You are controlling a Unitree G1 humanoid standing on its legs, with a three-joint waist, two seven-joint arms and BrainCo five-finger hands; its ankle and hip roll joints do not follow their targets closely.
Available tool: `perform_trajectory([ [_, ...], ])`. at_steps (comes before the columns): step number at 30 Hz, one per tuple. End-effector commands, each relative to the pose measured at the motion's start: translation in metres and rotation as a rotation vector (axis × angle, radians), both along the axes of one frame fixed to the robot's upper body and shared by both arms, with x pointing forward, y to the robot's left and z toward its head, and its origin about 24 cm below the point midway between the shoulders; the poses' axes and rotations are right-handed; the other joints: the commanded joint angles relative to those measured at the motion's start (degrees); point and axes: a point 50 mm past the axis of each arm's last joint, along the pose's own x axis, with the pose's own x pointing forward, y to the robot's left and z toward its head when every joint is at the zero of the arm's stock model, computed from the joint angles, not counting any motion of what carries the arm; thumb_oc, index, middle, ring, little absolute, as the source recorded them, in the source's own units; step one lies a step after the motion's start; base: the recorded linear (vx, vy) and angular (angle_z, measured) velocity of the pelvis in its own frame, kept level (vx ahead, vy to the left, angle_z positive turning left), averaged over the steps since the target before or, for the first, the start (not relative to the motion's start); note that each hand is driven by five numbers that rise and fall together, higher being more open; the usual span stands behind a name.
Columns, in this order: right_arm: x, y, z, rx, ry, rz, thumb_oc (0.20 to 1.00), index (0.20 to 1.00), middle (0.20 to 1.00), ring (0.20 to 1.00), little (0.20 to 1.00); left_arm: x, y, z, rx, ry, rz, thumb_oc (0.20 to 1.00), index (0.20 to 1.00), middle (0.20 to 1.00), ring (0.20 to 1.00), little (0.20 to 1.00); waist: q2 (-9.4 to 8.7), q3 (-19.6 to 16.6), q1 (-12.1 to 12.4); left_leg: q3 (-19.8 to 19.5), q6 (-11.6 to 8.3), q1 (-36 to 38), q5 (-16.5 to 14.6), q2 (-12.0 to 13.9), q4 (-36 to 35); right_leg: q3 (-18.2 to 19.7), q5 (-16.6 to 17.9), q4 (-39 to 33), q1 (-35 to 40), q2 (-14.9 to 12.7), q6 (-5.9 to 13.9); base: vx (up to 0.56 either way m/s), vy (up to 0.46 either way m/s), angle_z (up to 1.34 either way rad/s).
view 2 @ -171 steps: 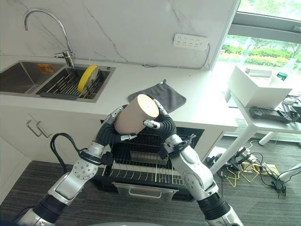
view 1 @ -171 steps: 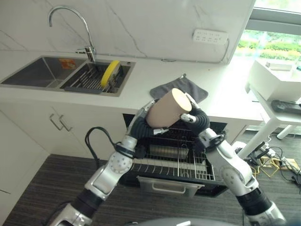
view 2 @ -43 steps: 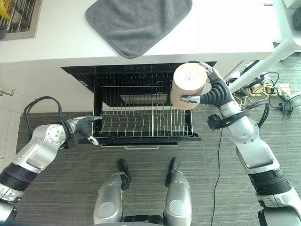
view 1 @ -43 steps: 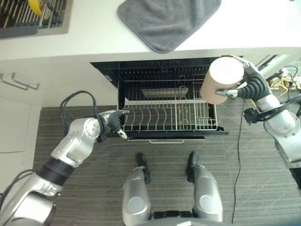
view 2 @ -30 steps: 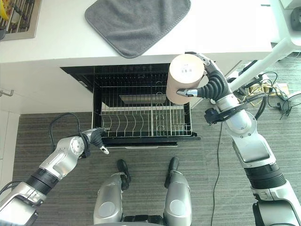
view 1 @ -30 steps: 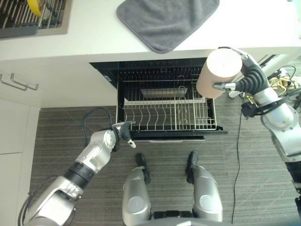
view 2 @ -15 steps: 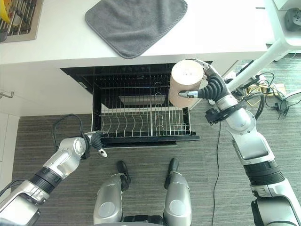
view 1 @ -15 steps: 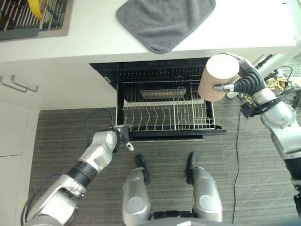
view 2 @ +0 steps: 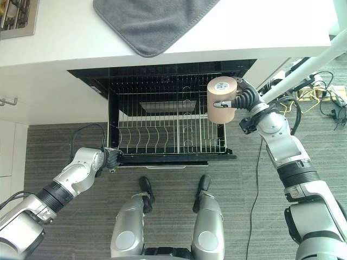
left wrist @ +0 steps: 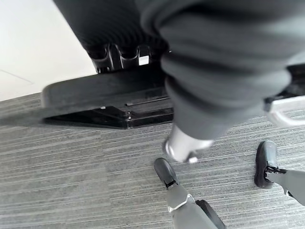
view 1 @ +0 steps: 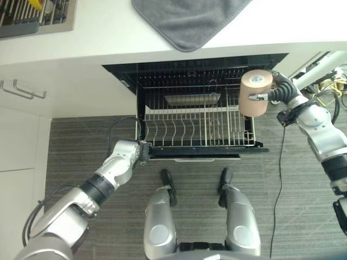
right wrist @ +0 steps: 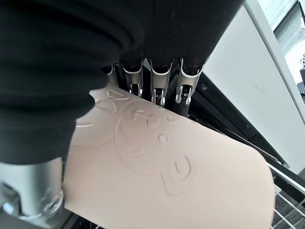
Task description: Place the dishes in the dishwasher.
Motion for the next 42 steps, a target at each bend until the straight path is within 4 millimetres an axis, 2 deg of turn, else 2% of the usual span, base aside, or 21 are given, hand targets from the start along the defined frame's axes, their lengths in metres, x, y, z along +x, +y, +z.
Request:
perform_trajectory([
  [1,0.005,-0.002,0.04,-0.01,-0.105,0.01,0.2,0.2,0.2,0.2,0.2,-0.049,0.029,-0.06,0.061,0.45,0.106,0.2,0.2,0.2,0.2,0.2,-0.07,-1.14,1.51,-7.27,-2.49,-3.15,4.73,1.65,-1.03,0.42,-3.28,2.5,-0.69,-0.82,-0.11,0.0,0.0,0.0],
  [7,0.019,-0.014,0.046,-0.02,-0.032,-0.065,0.2,0.2,0.2,0.2,0.2,-0.055,0.021,-0.062,0.06,0.474,0.028,0.2,0.2,0.2,0.2,0.2,1.33,-1.14,2.86,-8.02,-2.34,-4.6,4.73,0.89,-1.02,-0.11,-3.76,3.3,-2.06,-1.28,-0.29,-0.01,0.011,0.02],
  [15,0.031,-0.03,0.03,-0.043,0.103,-0.167,0.2,0.2,0.2,0.2,0.2,-0.069,0.008,-0.083,0.027,0.407,-0.057,0.2,0.2,0.2,0.2,0.2,3.28,-1.14,4.47,-8.33,-1.83,-4.89,4.63,-0.12,-0.63,-0.74,-4.0,4.32,-2.57,-2.59,-0.44,0.01,0.038,0.05],
  [16,0.032,-0.032,0.028,-0.04,0.12,-0.183,0.2,0.2,0.2,0.2,0.2,-0.069,0.007,-0.085,0.023,0.38,-0.067,0.573,0.573,0.573,0.573,0.573,3.56,-1.14,4.66,-8.39,-1.77,-5.11,4.62,-0.33,-0.58,-0.74,-4.03,4.51,-2.9,-2.8,-0.44,0.0,0.0,0.0],
  [17,0.032,-0.035,0.029,-0.037,0.129,-0.199,0.2,0.2,0.2,0.2,0.2,-0.07,0.007,-0.086,0.009,0.368,-0.067,0.818,0.818,0.818,0.818,0.818,3.7,-1.14,4.79,-8.41,-1.72,-5.18,4.47,-0.48,-0.5,-0.67,-4.19,4.73,-3.06,-2.89,-0.44,0.02,0.036,0.03],
  [18,0.033,-0.041,0.026,-0.035,0.151,-0.227,0.2,0.2,0.2,0.2,0.2,-0.071,0.004,-0.089,-0.021,0.35,-0.074,1.0,1.0,1.0,1.0,1.0,4.06,-1.14,5.01,-8.43,-1.63,-5.23,4.53,-0.6,-0.56,-0.6,-4.25,4.93,-3.24,-2.99,-0.5,0.03,0.049,0.01],
  [20,0.033,-0.051,0.023,-0.031,0.183,-0.268,0.2,0.2,0.2,0.2,0.2,-0.071,-0.001,-0.091,-0.088,0.234,-0.099,1.0,1.0,1.0,1.0,1.0,5.1,-1.14,5.35,-8.79,-1.9,-4.58,3.47,-1.09,-0.81,0.3,-5.68,5.71,-3.21,-3.13,-0.17,0.09,0.059,0.01],
  [21,0.033,-0.05,0.023,-0.027,0.184,-0.271,0.2,0.2,0.2,0.2,0.2,-0.069,-0.001,-0.089,-0.101,0.193,-0.101,1.0,1.0,1.0,1.0,1.0,5.2,-1.14,5.52,-8.22,-1.29,-5.39,4.51,-1.1,-0.91,-0.3,-4.66,5.68,-4.08,-3.29,-0.63,0.09,0.002,-0.02],
  [22,0.035,-0.049,0.023,-0.027,0.191,-0.28,0.2,0.2,0.2,0.2,0.2,-0.065,-0.001,-0.086,-0.113,0.146,-0.101,1.0,1.0,1.0,1.0,1.0,5.1,-1.14,5.79,-8.86,-1.59,-5.05,3.42,-1.35,-0.84,0.46,-5.69,6.27,-4.17,-3.47,0.03,-0.01,-0.026,-0.05],
  [28,0.036,-0.055,0.017,-0.037,0.244,-0.329,0.2,0.2,0.2,0.2,0.2,-0.067,-0.001,-0.085,-0.189,0.109,-0.069,1.0,1.0,1.0,1.0,1.0,6.09,-1.14,6.72,-8.91,-1.28,-6.17,3.3,-1.78,-0.66,0.56,-6.05,7.69,-6.17,-4.15,-0.06,0.03,0.014,-0.04],
  [34,0.037,-0.062,0.016,-0.054,0.291,-0.421,0.2,0.2,0.2,0.2,0.2,-0.071,-0.009,-0.09,-0.29,0.062,-0.077,1.0,1.0,1.0,1.0,1.0,7.63,-1.14,7.24,-8.5,-0.78,-7.31,3.4,-2.32,-0.94,1.02,-6.63,9.76,-8.86,-5.18,-0.3,0.0,0.059,-0.01],
  [40,0.038,-0.058,0.014,-0.046,0.342,-0.433,0.2,0.2,0.2,0.2,0.2,-0.071,-0.014,-0.094,-0.323,0.017,-0.094,1.0,1.0,1.0,1.0,1.0,7.58,-1.14,7.55,-8.4,-0.49,-7.71,3.28,-2.43,-0.96,1.2,-6.9,10.99,-10.07,-5.68,-0.42,0.0,0.009,0.0],
  [41,0.038,-0.059,0.013,-0.047,0.355,-0.437,0.442,0.442,0.442,0.442,0.442,-0.071,-0.014,-0.095,-0.324,0.014,-0.094,1.0,1.0,1.0,1.0,1.0,7.52,-1.14,7.55,-8.38,-0.47,-7.7,3.26,-2.44,-1.0,1.21,-6.93,11.06,-10.15,-5.7,-0.42,0.0,0.0,0.0],
  [42,0.038,-0.059,0.009,-0.047,0.376,-0.448,1.0,1.0,1.0,1.0,1.0,-0.071,-0.014,-0.096,-0.322,0.008,-0.092,1.0,1.0,1.0,1.0,1.0,7.41,-1.14,7.54,-8.3,-0.44,-7.67,3.31,-2.39,-1.14,1.19,-6.88,11.06,-10.23,-5.71,-0.43,0.0,0.0,0.0],
])
